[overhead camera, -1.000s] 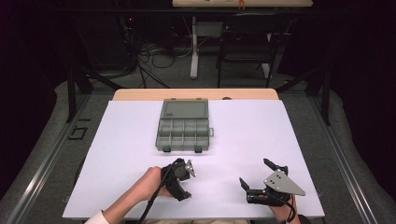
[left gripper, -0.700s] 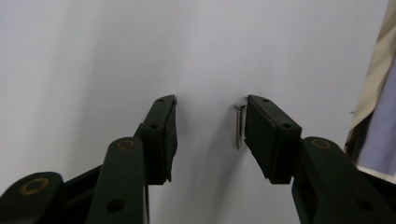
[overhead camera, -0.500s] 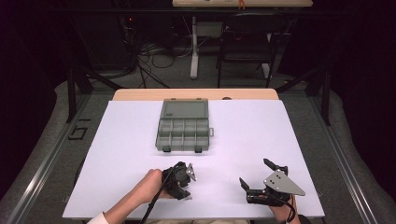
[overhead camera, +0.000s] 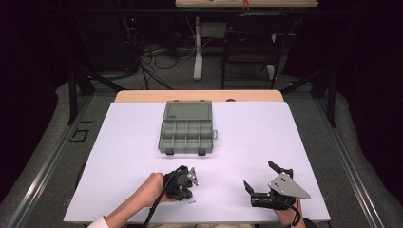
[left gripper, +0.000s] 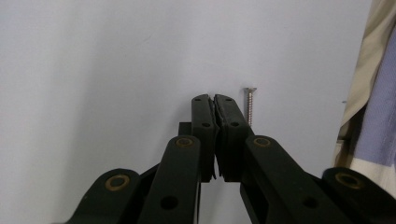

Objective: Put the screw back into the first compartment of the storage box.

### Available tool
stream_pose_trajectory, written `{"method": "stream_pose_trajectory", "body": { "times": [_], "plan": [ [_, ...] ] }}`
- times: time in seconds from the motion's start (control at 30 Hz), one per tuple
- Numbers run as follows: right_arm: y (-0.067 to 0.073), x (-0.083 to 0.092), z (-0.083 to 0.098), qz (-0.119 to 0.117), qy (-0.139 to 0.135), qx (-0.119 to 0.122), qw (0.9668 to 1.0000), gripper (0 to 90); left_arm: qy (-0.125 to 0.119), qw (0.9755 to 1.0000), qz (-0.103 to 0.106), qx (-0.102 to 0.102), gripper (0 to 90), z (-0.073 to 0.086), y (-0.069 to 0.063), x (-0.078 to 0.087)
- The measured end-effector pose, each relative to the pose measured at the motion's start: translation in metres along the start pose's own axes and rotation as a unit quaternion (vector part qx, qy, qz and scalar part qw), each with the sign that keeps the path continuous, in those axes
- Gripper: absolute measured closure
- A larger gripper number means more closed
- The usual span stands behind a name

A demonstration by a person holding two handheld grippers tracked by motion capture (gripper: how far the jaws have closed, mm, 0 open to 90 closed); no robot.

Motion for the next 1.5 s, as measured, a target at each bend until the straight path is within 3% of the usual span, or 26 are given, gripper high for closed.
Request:
{"method": "stream_pose_trajectory", "body": {
  "times": [0.33, 0.7, 1.5],
  "plan": [
    [0.0, 0.0, 0.0, -0.001, -0.001, -0.001, 1.0, 0.0, -0.005, 0.9998, -0.014, 0.009, 87.8, -0.004, 0.017, 0.019],
    [0.0, 0.0, 0.0, 0.001, 0.0, -0.001, 1.0, 0.0, -0.016, 0.9984, -0.032, 0.043, 87.8, 0.0, 0.045, 0.033],
    [0.0, -0.001, 0.0, -0.001, -0.003, 0.0, 1.0, 0.0, -0.017, 0.9917, -0.069, 0.108, 87.8, 0.01, 0.117, 0.062]
  ]
}}
Point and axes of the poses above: each handheld gripper's, and its own axes: x roughly backward along the jaws, z roughly out of its underside, y roughly to its left, the point moved 8 cm from there along -x, roughly forward along the jaws, and after that the axes turned 9 degrees about -z, right-handed, at the moved point
